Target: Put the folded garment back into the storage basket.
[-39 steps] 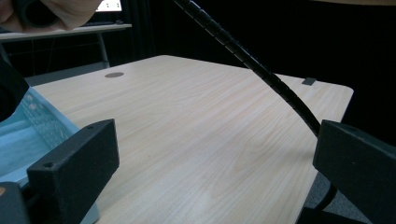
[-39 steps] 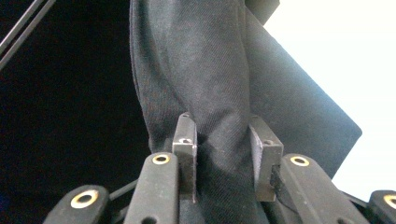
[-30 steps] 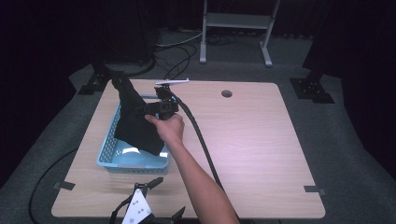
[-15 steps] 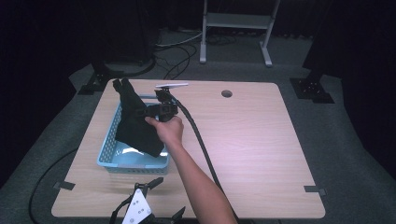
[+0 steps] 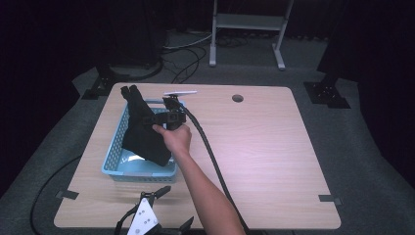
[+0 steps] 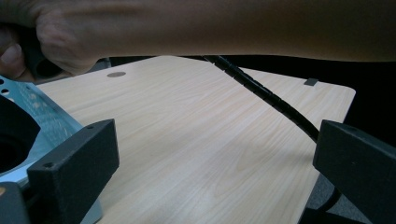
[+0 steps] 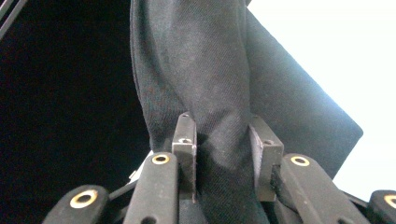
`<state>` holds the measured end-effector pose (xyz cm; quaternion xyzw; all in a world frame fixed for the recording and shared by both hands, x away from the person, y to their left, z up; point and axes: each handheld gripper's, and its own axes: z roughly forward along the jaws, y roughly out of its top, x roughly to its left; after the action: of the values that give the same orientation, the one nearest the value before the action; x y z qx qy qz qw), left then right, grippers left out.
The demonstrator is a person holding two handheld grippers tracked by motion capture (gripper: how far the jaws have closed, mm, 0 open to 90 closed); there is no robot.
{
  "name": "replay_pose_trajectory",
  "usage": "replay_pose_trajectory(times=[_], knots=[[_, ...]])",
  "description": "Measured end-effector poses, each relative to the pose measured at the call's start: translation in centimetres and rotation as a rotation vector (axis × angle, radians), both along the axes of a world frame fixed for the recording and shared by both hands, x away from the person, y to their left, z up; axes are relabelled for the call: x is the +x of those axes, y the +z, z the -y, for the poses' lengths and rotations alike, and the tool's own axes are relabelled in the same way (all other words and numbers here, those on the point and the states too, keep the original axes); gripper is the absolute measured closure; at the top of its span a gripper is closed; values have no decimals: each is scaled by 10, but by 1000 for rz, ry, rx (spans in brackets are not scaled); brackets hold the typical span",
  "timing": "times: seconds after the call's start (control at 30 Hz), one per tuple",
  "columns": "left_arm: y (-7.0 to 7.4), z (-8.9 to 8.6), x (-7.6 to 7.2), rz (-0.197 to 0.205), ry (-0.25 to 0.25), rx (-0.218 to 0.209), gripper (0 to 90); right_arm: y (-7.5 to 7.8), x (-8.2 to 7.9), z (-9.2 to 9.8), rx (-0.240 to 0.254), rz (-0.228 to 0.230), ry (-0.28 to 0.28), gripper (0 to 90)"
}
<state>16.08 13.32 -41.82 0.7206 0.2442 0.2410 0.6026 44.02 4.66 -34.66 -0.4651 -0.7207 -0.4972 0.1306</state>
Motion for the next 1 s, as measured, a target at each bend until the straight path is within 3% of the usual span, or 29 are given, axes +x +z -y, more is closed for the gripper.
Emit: replay_pose_trajectory(times=[0.23,0.3,0.37,0.83,1.0], knots=[[0,0,0,0,1,-3,0,-1,1,0,-11,9,-10,680],[0,0,0,0,2,-4,0,0,1,-1,-78,57,-32,530],[0,-1,0,0,3,-6,0,1,1,-2,-143,94,-48,511],[0,1,-1,2,-1,0,0,0,-1,8,-145,95,8,466],[0,1,0,1,0,-1,0,0,-6,7,-174,106,49,372]])
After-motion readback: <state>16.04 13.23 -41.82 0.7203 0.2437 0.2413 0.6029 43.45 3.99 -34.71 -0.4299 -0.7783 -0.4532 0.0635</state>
